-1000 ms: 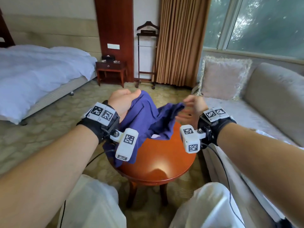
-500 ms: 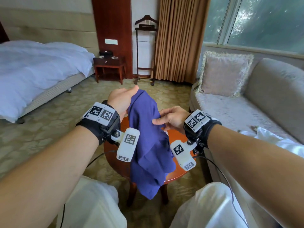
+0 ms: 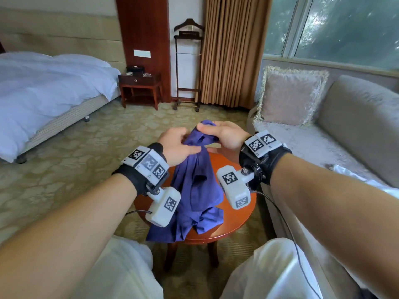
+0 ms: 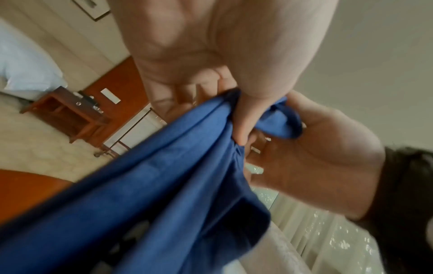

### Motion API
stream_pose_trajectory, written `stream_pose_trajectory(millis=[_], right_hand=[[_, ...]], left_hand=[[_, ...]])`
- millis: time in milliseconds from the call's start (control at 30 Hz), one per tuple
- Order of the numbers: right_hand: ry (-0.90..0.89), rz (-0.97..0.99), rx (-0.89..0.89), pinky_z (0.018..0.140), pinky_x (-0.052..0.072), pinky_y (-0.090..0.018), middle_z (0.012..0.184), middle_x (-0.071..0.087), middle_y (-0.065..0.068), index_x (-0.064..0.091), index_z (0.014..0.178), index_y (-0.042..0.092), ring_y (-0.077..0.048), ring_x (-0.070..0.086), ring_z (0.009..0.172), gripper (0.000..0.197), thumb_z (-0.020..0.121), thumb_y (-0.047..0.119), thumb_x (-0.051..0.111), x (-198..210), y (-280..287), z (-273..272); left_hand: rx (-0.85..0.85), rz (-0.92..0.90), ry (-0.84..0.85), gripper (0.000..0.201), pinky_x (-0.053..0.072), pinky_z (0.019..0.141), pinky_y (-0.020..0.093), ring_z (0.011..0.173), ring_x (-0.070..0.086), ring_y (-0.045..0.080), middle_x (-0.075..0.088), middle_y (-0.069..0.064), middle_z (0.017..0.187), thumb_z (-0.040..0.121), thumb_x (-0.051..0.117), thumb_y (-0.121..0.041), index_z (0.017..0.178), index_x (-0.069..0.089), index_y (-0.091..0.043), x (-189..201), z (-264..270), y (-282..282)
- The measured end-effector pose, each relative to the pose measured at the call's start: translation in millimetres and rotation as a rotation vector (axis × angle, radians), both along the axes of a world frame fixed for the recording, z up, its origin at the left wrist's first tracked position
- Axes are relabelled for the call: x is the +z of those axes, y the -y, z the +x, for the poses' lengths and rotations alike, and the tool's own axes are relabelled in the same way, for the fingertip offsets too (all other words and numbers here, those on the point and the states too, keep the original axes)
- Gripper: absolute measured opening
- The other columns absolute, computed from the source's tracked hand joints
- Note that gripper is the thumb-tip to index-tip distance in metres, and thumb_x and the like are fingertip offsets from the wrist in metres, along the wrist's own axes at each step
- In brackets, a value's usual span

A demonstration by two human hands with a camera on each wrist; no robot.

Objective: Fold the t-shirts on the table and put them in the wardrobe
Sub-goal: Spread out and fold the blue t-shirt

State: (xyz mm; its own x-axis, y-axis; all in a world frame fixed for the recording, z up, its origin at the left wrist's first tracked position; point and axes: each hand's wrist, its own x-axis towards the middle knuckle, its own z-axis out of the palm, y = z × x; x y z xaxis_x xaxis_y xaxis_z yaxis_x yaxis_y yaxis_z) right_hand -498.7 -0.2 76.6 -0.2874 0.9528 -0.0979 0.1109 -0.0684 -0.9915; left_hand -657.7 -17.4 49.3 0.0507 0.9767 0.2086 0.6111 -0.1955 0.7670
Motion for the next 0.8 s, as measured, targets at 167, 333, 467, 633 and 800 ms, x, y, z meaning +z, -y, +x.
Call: stream_pose_trajectory(millis=[167, 333, 467, 633, 800], right_hand=[[0.258, -0.044, 0.147, 0.084, 0.053, -0.034, 0.112, 0.071, -0.002, 0.058, 0.123, 0.013, -0.019, 0.067, 0.104, 0.076, 0.055, 0.018, 0.093, -26, 2, 11], [0.416, -0.076, 0.149, 0.089, 0.054, -0.042, 0.109, 0.072, -0.004, 0.069, 0.11, 0.019, -0.027, 0.067, 0.1, 0.046, 0.07, 0.037, 0.084, -41, 8, 11], [0.386, -0.024, 0.002, 0.059, 0.057, -0.032, 0.098, 0.07, -0.014, 0.068, 0.111, 0.005, -0.029, 0.067, 0.076, 0.037, 0.083, 0.027, 0.076, -34, 5, 11], [0.188, -0.009, -0.068, 0.09, 0.053, -0.054, 0.096, 0.073, -0.022, 0.072, 0.096, -0.003, -0.036, 0.07, 0.09, 0.038, 0.074, 0.026, 0.083, -22, 3, 7], [0.082, -0.066, -0.041, 0.089, 0.053, -0.055, 0.101, 0.072, -0.021, 0.068, 0.105, -0.004, -0.04, 0.068, 0.098, 0.067, 0.057, 0.037, 0.091, -11, 3, 3]], left_hand=[[0.12, -0.02, 0.596, 0.005, 0.056, 0.084, 0.039, 0.089, 0.069, 0.026, 0.072, 0.015, 0.095, 0.085, 0.074, -0.012, 0.086, 0.07, -0.011, 15, 2, 4], [0.187, -0.019, 0.882, 0.005, 0.057, 0.084, 0.047, 0.089, 0.071, 0.027, 0.073, 0.009, 0.097, 0.09, 0.07, -0.014, 0.094, 0.069, -0.014, 21, -7, 3], [0.414, -0.02, 0.651, 0.079, 0.053, 0.092, 0.053, 0.103, 0.066, 0.028, 0.066, 0.008, 0.117, 0.054, 0.087, -0.039, 0.122, 0.057, -0.013, 6, -25, -8], [0.204, 0.168, -0.01, 0.119, 0.026, 0.113, 0.036, 0.144, 0.019, 0.019, 0.015, -0.002, 0.157, 0.049, 0.089, -0.012, 0.147, 0.026, -0.035, 4, -16, 9], [-0.171, 0.128, -0.049, 0.064, 0.053, 0.089, 0.031, 0.107, 0.064, 0.02, 0.066, -0.002, 0.117, 0.065, 0.074, 0.008, 0.117, 0.064, -0.028, 2, -7, 7]])
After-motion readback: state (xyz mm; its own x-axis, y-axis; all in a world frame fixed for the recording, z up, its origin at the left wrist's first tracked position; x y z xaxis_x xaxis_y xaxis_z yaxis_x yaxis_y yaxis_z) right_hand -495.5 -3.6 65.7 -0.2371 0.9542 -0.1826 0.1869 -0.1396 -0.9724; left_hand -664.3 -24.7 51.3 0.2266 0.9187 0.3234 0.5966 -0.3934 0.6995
